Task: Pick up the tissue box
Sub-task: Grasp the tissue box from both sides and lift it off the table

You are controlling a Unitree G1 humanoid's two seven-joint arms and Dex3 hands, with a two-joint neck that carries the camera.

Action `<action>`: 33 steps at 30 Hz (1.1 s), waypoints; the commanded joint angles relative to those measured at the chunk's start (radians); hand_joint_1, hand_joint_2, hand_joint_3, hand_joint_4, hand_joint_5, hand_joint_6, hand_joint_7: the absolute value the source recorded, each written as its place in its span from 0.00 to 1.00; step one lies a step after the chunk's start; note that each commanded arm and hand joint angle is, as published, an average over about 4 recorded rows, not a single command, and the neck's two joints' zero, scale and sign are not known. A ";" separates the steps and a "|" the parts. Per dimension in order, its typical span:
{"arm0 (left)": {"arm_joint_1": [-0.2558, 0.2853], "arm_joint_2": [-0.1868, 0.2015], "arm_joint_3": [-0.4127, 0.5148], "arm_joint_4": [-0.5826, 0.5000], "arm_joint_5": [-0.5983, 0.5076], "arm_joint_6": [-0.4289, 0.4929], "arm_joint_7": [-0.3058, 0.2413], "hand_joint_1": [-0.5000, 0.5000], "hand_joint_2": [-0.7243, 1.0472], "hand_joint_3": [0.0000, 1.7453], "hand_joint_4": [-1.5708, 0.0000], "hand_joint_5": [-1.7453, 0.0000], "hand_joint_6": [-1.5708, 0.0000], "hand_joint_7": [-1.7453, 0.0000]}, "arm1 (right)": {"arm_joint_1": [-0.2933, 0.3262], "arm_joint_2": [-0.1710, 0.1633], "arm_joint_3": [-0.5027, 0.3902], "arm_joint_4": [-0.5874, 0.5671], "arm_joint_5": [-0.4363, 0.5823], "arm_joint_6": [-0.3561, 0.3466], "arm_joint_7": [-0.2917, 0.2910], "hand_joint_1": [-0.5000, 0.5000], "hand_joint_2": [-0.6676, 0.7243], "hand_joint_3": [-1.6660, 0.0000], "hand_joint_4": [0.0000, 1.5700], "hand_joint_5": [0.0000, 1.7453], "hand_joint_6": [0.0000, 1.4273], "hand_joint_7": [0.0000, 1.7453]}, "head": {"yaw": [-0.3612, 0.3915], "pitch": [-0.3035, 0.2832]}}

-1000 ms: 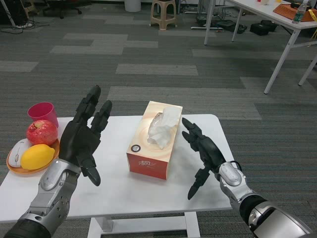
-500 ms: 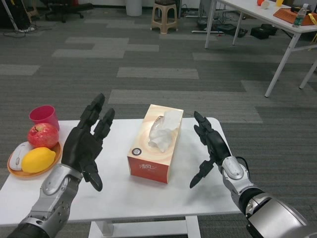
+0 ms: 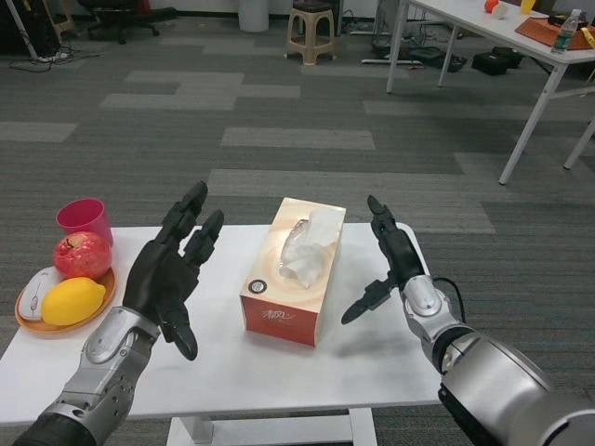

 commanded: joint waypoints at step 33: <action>-0.042 -0.001 -0.036 0.050 -0.005 0.008 -0.010 1.00 0.10 0.00 1.00 0.94 1.00 1.00 | -0.148 0.031 0.495 0.052 0.000 0.088 -0.112 0.04 0.50 0.95 0.02 0.00 0.00 0.04 | -0.009 -0.008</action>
